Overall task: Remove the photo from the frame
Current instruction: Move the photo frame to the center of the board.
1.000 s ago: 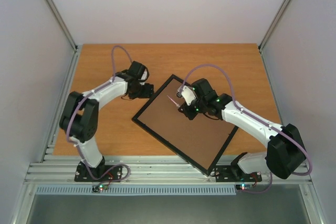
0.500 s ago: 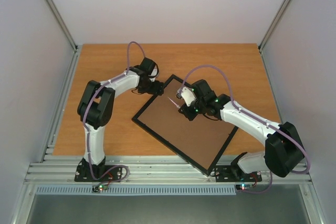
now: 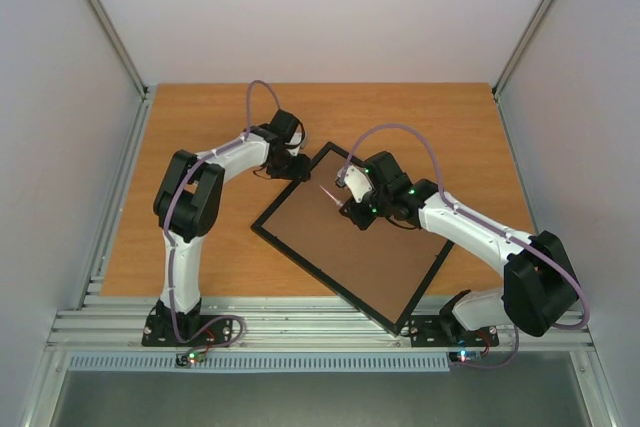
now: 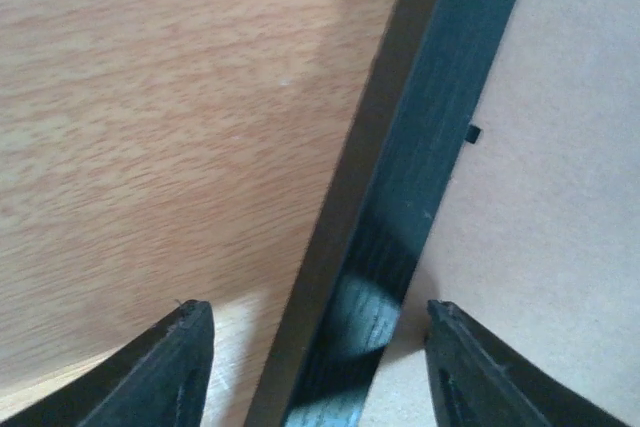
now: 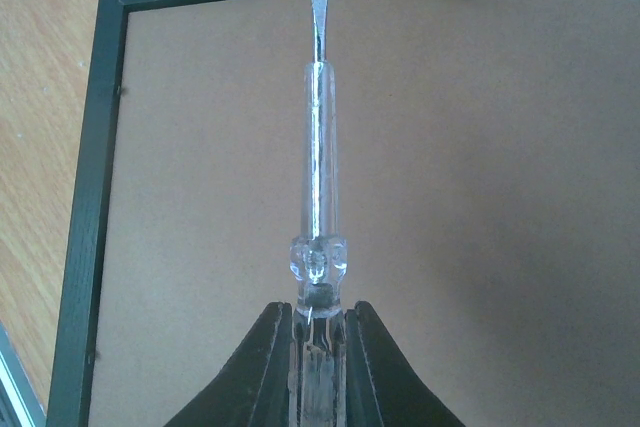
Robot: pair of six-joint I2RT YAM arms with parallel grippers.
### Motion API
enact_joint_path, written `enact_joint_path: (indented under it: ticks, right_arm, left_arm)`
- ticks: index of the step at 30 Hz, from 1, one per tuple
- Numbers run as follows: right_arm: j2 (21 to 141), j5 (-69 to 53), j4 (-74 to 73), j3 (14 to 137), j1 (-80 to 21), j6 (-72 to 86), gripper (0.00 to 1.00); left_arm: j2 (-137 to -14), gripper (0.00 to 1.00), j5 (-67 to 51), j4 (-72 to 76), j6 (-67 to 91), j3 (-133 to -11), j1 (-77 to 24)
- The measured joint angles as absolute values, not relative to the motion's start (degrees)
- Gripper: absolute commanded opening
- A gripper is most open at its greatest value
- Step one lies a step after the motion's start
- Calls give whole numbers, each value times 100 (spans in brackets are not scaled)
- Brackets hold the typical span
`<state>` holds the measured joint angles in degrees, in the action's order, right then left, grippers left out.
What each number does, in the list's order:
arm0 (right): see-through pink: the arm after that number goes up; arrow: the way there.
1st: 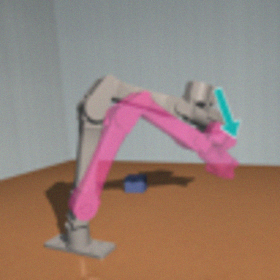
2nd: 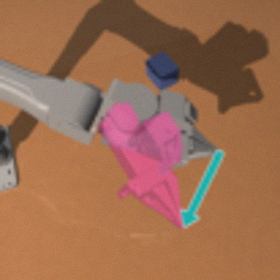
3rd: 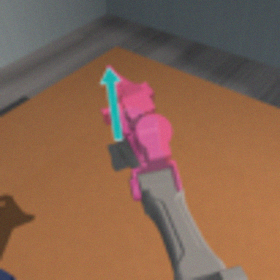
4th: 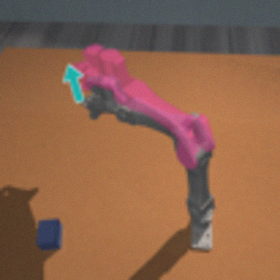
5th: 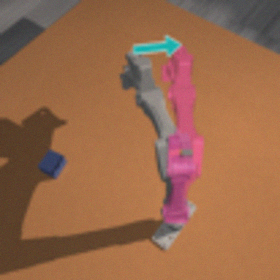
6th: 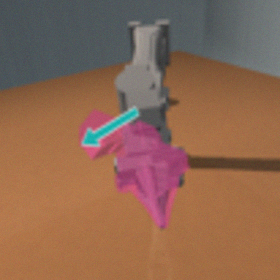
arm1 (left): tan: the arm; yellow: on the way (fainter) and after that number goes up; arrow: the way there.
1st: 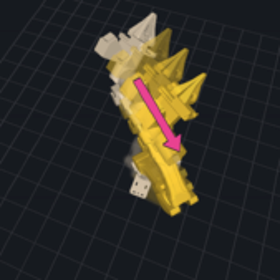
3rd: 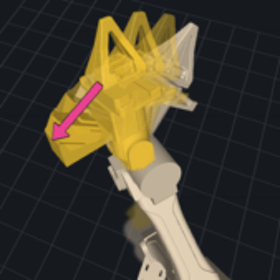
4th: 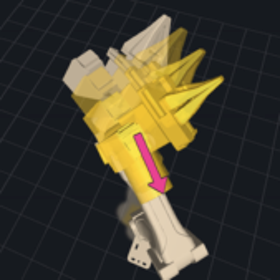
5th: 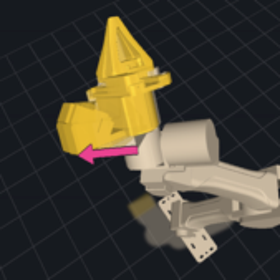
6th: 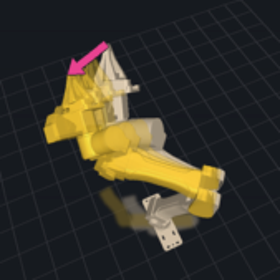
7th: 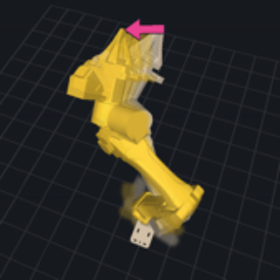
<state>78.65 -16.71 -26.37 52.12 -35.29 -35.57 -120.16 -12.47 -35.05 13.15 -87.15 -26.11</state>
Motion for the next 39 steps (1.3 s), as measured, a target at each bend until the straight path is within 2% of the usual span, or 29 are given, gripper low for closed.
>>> enact_joint_path:
  ticks: [3, 13, 27, 39]
  right_arm:
    - [7865, -1671, -2641, 5212, -3529, -3557, 1]
    - [7865, -1671, -2672, 5212, -3529, -3529, 1]
    - [7863, -1719, -2762, 5212, -3529, -3476, 1]
    - [7865, -1761, -3028, 5290, -3531, -3503, 1]
  left_arm:
    - [-12014, 45, -1304, -3450, 1332, -8663, -2604]
    - [-11686, 39, -1302, -3168, 1632, -8132, -2436]
    - [-10392, 39, -1249, -2773, 2434, -6318, -1424]
    - [-9706, 39, -1249, -2292, 2974, -5376, -1754]
